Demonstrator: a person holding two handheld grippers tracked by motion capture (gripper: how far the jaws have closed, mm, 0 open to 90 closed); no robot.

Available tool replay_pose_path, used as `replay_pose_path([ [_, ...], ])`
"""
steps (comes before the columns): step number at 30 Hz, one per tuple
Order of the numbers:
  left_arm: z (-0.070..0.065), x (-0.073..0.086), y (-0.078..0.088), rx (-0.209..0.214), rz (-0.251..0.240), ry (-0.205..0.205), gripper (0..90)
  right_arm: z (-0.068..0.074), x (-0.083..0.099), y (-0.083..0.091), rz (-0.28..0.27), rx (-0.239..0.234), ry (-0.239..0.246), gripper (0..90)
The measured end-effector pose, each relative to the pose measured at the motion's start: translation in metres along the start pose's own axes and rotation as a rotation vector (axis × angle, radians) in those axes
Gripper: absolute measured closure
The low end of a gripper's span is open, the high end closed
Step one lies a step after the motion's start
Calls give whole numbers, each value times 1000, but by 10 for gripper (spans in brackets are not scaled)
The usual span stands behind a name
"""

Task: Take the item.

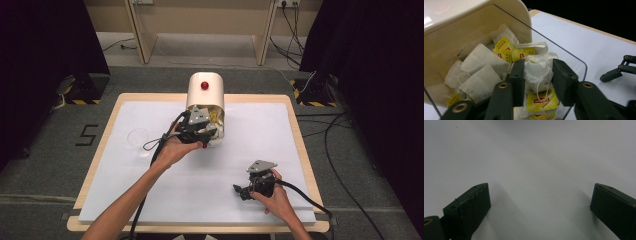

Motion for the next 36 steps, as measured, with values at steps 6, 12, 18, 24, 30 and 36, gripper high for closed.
replay_pose_path([
  [6,2,-1,2,5,-12,-24,775,0,0,0,0,0,0,33],
  [12,2,-8,10,31,-52,-5,795,0,0,0,0,0,-1,33],
  [18,3,-17,21,36,-89,0,794,0,0,0,2,-1,-4,33],
  [24,5,-27,32,31,-117,-5,792,0,0,0,2,-2,-4,33],
  [30,10,-35,46,34,-137,4,791,0,0,0,2,-2,-4,33],
  [36,17,-37,63,48,-156,23,790,0,0,0,2,-1,-4,33],
])
Point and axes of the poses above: each handheld gripper's, and its own axes: y roughly backward along the jaws, x roughly out of its underside, z roughly to its left, the point moved 7 cm from there along -y, roughly forward along the jaws, and after that the axes turned 5 degrees about y, right-handed, at the moved point
